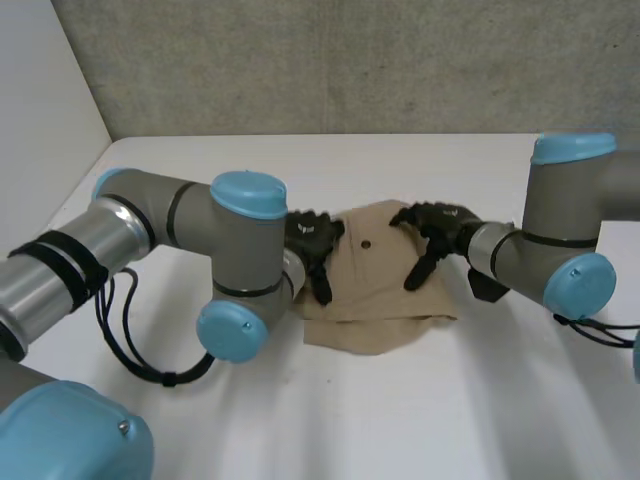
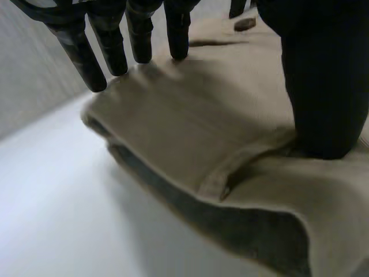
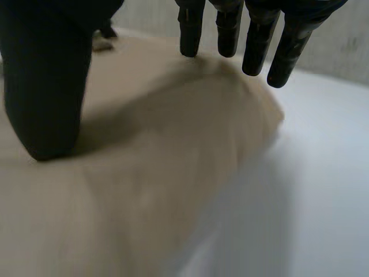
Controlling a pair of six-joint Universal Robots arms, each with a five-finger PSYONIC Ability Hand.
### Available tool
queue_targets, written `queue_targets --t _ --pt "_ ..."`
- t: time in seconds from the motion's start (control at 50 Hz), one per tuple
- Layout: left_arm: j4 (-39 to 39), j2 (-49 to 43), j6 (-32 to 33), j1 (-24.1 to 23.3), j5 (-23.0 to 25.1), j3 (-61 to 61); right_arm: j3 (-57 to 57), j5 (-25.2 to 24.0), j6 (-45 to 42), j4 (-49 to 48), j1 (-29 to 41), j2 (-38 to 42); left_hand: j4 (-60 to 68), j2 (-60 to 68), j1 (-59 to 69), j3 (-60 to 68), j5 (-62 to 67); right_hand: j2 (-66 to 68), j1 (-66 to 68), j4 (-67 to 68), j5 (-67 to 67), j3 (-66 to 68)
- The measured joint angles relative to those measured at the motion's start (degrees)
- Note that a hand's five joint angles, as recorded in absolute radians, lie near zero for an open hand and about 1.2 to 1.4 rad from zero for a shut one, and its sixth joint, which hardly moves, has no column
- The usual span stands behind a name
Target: Fold the shorts.
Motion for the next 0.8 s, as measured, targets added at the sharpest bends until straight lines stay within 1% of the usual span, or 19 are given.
queue_targets --t 0.06,0.08,0.12,0.22,0.34,0.44,0.5,0.56,0.58,0.68,0.74,0.8 --pt "-2.4 -0.6 0.1 0.0 0.0 -0.3 0.2 1.5 -3.2 1.3 -0.3 1.1 0.0 0.0 -0.5 0.0 0.0 -0.4 -0.7 0.0 0.0 0.0" --pt "-3.9 -0.8 0.1 0.0 0.0 -0.7 0.6 2.8 -5.9 1.9 -0.4 1.4 0.0 -0.3 -1.7 0.0 0.0 -1.1 -1.4 0.0 0.0 -0.2" --pt "-5.0 -0.7 0.2 -0.1 0.0 -1.2 1.1 4.1 -8.4 2.2 -0.5 1.3 0.0 -0.7 -2.8 -0.5 0.0 -1.3 -1.9 0.0 0.0 -0.4" --pt "-6.4 1.3 0.2 -0.8 0.0 -2.3 3.5 6.2 -13.4 1.9 -0.5 -1.4 0.0 -1.2 -3.0 -1.0 0.0 -1.6 -3.1 0.0 0.0 -0.8" --pt "-6.5 8.0 0.2 -1.5 -0.1 -3.6 6.5 7.0 -14.5 -1.4 0.0 -8.4 -0.1 -1.2 -3.0 -1.0 0.0 -1.6 -3.1 0.0 -0.2 -0.8" --pt "-6.3 17.1 -0.1 -0.7 -0.2 -5.9 8.7 8.3 -10.8 -5.8 0.0 -18.0 -0.3 -1.2 -3.0 -1.0 0.0 -1.6 -3.1 0.0 -0.2 -0.8" --pt "-6.3 24.0 -0.3 1.1 -0.1 -8.0 9.3 10.2 -7.3 -7.3 -0.2 -23.0 -0.5 -1.2 -3.0 -1.1 0.0 -1.6 -3.1 0.0 -0.2 -0.8" --pt "-6.1 29.6 -0.5 3.4 0.1 -9.9 9.6 12.2 -5.0 -7.8 -0.3 -26.4 -0.6 -1.2 -3.0 -1.1 0.0 -1.6 -3.1 0.0 -0.2 -0.8" --pt "-6.1 34.5 -0.9 5.8 0.2 -11.5 9.9 14.4 -3.3 -7.9 -0.4 -29.4 -0.6 -1.2 -3.0 -1.0 0.0 -1.6 -3.1 0.0 -0.2 -0.8" --pt "-7.0 44.8 -4.2 12.7 0.4 -15.3 10.7 19.1 -1.6 -6.0 -0.4 -35.9 -0.6 -1.2 -3.0 -1.1 0.0 -1.6 -3.1 0.0 -0.2 -0.8" --pt "-8.6 47.4 -6.6 15.3 1.0 -17.2 11.0 19.8 -1.8 -3.9 -0.3 -37.2 -0.6 -1.3 -3.0 -1.1 0.0 -1.6 -3.1 0.0 -0.2 -0.8" --pt "-10.2 48.8 -8.4 16.7 2.2 -18.7 11.2 19.7 -2.1 -2.0 -0.1 -37.5 -0.6 -1.3 -3.0 -1.1 0.0 -1.6 -3.1 0.0 -0.2 -0.8"
